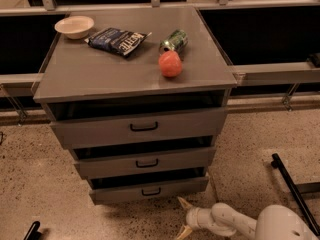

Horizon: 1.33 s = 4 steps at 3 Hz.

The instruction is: Close bottom drawer

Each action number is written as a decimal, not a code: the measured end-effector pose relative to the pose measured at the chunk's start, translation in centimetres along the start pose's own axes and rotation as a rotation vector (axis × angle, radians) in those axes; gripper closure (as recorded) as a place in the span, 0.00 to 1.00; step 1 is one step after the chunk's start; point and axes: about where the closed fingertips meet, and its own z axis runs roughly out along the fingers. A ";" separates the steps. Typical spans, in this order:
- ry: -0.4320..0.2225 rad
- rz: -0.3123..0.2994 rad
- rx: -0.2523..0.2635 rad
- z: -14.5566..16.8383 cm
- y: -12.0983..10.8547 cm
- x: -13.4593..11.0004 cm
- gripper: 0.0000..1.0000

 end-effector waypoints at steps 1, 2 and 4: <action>-0.002 -0.004 -0.001 0.2 -0.4 -0.2 0.02; 0.007 -0.023 0.004 0.2 -2.3 -0.7 0.24; 0.049 -0.059 0.073 -1.6 -7.7 -1.6 0.50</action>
Offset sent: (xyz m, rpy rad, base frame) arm 0.0463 -0.0021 0.0202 -0.0345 -0.0422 0.0129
